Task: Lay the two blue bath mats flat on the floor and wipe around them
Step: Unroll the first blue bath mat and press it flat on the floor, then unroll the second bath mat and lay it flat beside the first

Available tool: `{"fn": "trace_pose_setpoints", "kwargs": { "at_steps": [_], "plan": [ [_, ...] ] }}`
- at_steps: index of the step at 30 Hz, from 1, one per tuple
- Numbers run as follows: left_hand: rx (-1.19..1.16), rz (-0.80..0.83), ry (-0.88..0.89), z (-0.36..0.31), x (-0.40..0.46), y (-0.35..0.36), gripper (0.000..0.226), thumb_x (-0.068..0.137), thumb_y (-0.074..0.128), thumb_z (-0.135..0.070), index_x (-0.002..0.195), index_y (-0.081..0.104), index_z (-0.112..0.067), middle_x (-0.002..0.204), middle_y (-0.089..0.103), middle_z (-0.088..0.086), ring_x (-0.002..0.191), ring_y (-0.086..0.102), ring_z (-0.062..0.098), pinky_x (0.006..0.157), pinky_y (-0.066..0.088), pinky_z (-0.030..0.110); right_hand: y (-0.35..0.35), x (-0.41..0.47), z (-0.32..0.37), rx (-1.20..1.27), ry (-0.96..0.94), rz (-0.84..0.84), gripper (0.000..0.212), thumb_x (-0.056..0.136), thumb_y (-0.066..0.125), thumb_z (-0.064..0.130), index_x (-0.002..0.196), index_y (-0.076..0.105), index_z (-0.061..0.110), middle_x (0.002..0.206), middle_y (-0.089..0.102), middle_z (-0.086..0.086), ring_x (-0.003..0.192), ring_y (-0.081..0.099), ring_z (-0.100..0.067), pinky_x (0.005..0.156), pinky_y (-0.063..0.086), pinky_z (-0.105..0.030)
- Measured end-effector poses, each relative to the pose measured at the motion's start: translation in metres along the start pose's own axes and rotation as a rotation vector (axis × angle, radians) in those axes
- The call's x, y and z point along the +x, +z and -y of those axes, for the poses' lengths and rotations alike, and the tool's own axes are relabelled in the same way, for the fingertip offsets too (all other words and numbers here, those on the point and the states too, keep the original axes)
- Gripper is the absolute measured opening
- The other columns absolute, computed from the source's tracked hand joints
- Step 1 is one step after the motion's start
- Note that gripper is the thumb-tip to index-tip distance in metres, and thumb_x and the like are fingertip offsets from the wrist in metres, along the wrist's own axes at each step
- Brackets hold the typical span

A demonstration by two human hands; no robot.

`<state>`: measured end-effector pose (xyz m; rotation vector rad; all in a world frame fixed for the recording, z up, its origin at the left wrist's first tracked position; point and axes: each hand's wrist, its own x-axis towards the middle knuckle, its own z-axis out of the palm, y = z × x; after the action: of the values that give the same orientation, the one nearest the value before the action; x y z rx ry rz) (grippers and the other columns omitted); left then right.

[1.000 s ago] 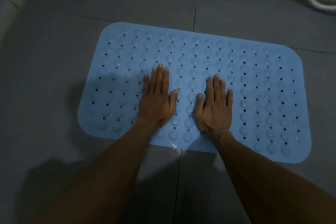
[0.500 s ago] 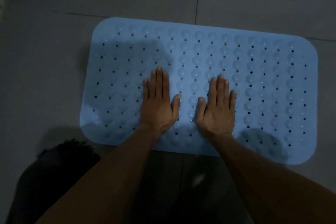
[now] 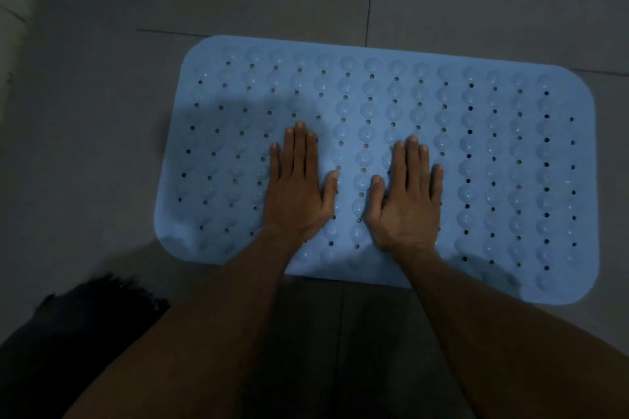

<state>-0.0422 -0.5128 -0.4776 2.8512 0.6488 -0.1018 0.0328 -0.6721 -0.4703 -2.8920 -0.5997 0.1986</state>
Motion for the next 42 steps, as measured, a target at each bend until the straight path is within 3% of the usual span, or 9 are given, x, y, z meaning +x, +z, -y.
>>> {"fn": "trace_pose_setpoints", "kwargs": {
  "at_steps": [13,17,21,24,31,37,42],
  "plan": [
    [0.005,-0.029,0.0,0.0,-0.002,0.002,0.075,0.099,0.012,-0.055,0.155,0.001,-0.006,0.163,-0.006,0.012,0.151,-0.009,0.022,0.123,0.0,0.046,0.003,0.0,-0.005,-0.005,-0.056,0.009,0.07,0.101,0.013,0.049,0.158,-0.001,0.013,0.166,-0.007,-0.007,0.153,-0.011,-0.02,0.123,-0.003,-0.047],
    [0.064,0.118,-0.045,-0.004,0.0,-0.015,0.076,0.098,0.008,-0.058,0.154,-0.008,-0.009,0.162,-0.014,0.01,0.149,-0.015,0.021,0.122,-0.008,0.042,-0.003,0.002,-0.009,0.044,-0.091,0.096,0.07,0.102,0.013,0.049,0.157,-0.008,0.012,0.165,-0.016,-0.007,0.151,-0.017,-0.02,0.122,-0.01,-0.047],
    [0.185,0.253,-0.048,-0.013,0.001,-0.051,0.075,0.1,0.013,-0.055,0.153,-0.013,-0.009,0.162,-0.015,0.01,0.15,-0.013,0.023,0.121,-0.009,0.042,-0.028,0.014,-0.009,0.069,-0.08,0.314,0.07,0.103,0.018,0.045,0.157,-0.01,0.01,0.163,-0.024,-0.008,0.15,-0.021,-0.024,0.121,-0.012,-0.05],
    [0.267,0.22,-0.055,-0.02,-0.002,-0.086,0.074,0.101,0.015,-0.052,0.153,-0.011,-0.007,0.162,-0.013,0.011,0.15,-0.01,0.024,0.121,-0.008,0.042,-0.065,0.021,0.004,0.154,-0.015,0.39,0.069,0.102,0.025,0.039,0.158,-0.001,0.008,0.163,-0.02,-0.011,0.15,-0.02,-0.028,0.12,-0.011,-0.052],
    [0.388,0.134,-0.174,-0.037,0.0,-0.186,0.072,0.102,0.013,-0.05,0.154,-0.01,-0.006,0.162,-0.014,0.013,0.15,-0.012,0.025,0.121,-0.009,0.043,-0.17,0.035,0.068,0.426,-0.032,0.26,0.07,0.098,0.033,0.035,0.157,0.01,0.005,0.165,-0.006,-0.015,0.152,-0.011,-0.031,0.121,-0.008,-0.051],
    [0.427,-0.024,-0.3,-0.02,-0.002,-0.278,0.069,0.103,0.022,-0.043,0.154,-0.002,-0.004,0.163,-0.007,0.014,0.15,-0.007,0.027,0.121,-0.005,0.045,-0.259,0.065,0.127,0.744,-0.03,0.102,0.058,0.094,0.04,0.036,0.143,0.042,0.005,0.153,0.035,-0.017,0.144,0.028,-0.032,0.118,0.021,-0.048],
    [0.406,-0.119,-0.323,0.01,0.002,-0.329,0.069,0.103,0.02,-0.044,0.154,-0.003,-0.004,0.163,-0.008,0.013,0.15,-0.008,0.026,0.12,-0.006,0.044,-0.291,0.083,0.168,0.868,-0.166,0.041,0.056,0.096,0.035,0.035,0.141,0.045,0.004,0.147,0.042,-0.021,0.136,0.041,-0.036,0.111,0.032,-0.042]
  ]
}}
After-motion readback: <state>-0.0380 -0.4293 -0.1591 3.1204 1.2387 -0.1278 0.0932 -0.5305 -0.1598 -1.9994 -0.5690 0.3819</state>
